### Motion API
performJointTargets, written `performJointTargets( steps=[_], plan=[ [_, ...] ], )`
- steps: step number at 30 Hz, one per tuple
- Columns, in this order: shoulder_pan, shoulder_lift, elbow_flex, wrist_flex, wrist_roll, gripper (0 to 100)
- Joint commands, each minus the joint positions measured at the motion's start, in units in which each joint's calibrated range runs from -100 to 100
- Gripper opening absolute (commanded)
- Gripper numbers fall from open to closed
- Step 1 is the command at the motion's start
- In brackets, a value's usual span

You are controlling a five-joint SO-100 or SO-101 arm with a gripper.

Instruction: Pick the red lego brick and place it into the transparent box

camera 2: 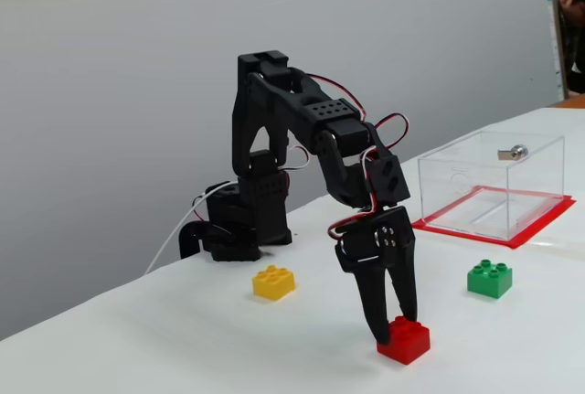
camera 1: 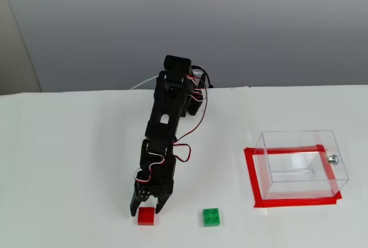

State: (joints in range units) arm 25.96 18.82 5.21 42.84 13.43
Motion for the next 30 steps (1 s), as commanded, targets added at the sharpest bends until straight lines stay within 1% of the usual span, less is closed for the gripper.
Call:
performJointTargets(
  steps=[1,5,30],
  plan=[
    [0.32,-0.36,-0.23,-0.63,0.14,25],
    [0.25,-0.19,-0.05,-2.64,0.34,25],
    [0.54,1.51,-0.05,-2.20,0.29,23]
  ],
)
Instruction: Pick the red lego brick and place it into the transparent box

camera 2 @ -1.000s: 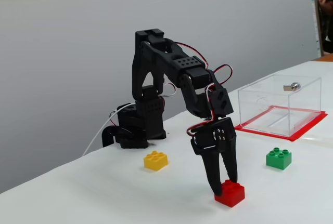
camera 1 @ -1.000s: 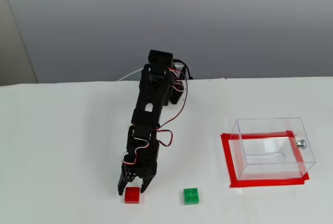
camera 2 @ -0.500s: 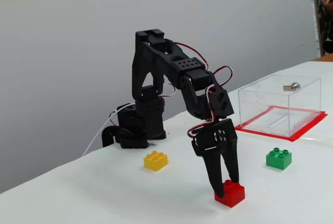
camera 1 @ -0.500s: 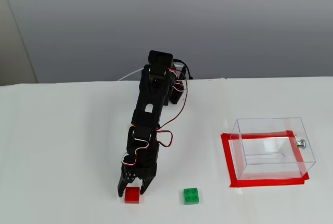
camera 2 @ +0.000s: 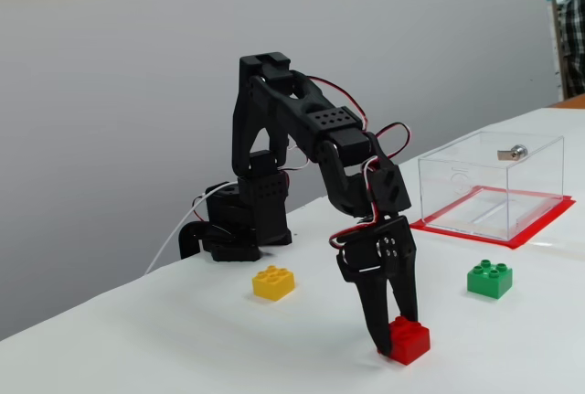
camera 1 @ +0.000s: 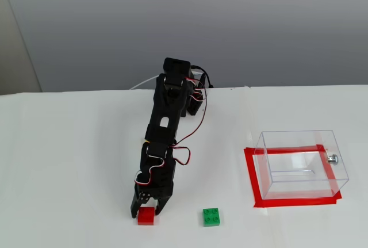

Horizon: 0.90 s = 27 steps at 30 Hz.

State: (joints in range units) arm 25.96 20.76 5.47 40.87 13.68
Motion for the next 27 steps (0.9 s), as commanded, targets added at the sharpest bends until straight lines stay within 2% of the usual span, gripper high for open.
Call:
performJointTargets(
  steps=[1,6,18,27],
  plan=[
    [0.54,-0.35,-0.32,-0.32,0.05,21],
    [0.54,-0.18,-0.41,-0.49,0.15,11],
    [0.47,-1.29,-1.22,-0.23,0.15,10],
    [-1.60,-16.22,0.22,2.29,0.20,10]
  ],
)
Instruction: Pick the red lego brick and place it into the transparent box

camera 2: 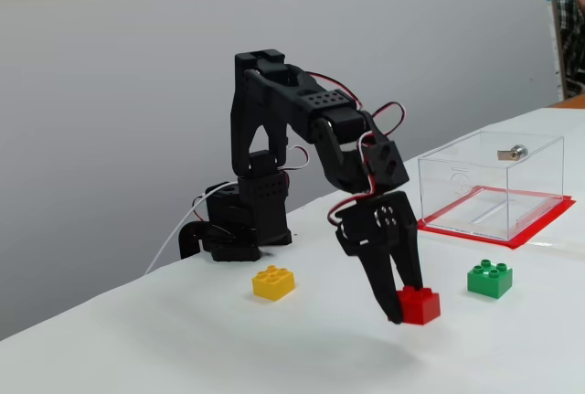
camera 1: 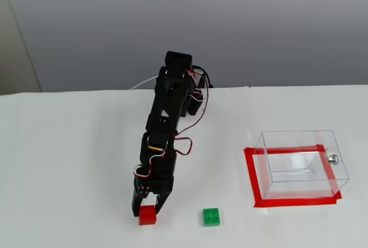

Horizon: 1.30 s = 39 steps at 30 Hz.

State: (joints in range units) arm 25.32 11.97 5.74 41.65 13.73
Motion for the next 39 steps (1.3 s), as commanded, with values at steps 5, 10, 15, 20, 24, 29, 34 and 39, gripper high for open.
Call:
performJointTargets(
  steps=[5,10,15,20,24,29,34,39],
  plan=[
    [-2.95,-16.68,0.14,5.87,-0.16,10],
    [-6.80,-25.08,-0.13,12.05,-0.31,10],
    [-12.42,-31.19,-0.94,16.58,-2.04,10],
    [-20.33,-32.71,-5.56,21.19,-3.60,10],
    [-27.43,-32.63,-9.62,23.72,-4.70,10],
    [-36.30,-32.54,-10.35,23.98,-4.70,10],
    [-43.77,-31.95,-10.35,23.98,-4.70,10],
    [-49.90,-29.06,-10.98,23.80,-4.65,10]
  ],
)
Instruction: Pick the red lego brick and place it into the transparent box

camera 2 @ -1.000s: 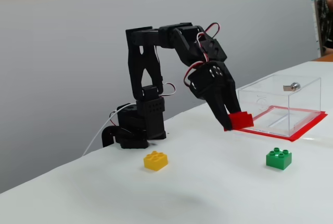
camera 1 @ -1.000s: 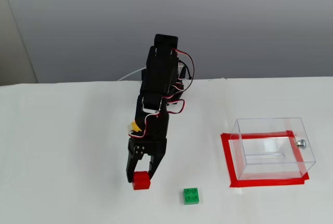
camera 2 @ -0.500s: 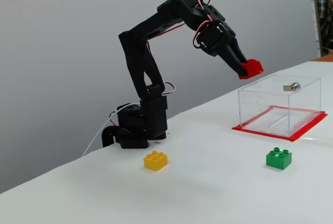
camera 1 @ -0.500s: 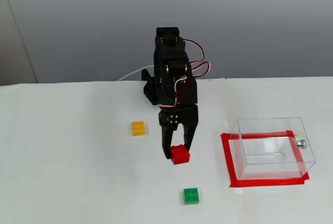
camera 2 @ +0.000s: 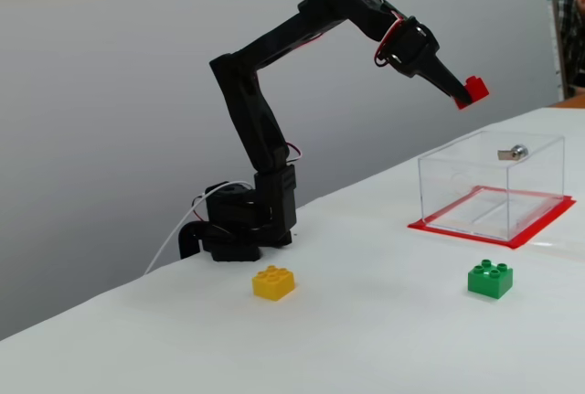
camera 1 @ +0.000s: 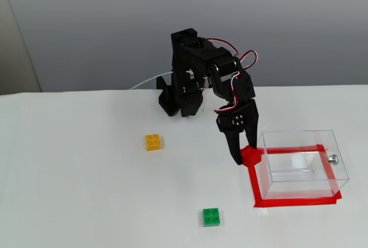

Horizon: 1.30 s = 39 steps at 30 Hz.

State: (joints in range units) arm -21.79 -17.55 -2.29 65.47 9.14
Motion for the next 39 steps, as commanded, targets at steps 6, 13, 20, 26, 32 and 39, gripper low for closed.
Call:
performJointTargets(
  steps=[6,13,20,26,32,39],
  plan=[
    [-9.89,5.97,-8.10,0.07,-0.11,10],
    [-18.02,14.45,-15.70,0.07,-0.11,10],
    [-24.60,18.69,-18.23,0.07,-0.11,10],
    [-29.48,21.15,-18.23,0.07,-0.11,10],
    [-30.22,23.11,-18.23,0.07,-0.11,10],
    [-30.37,23.36,-18.23,-0.80,0.10,11]
  ],
)
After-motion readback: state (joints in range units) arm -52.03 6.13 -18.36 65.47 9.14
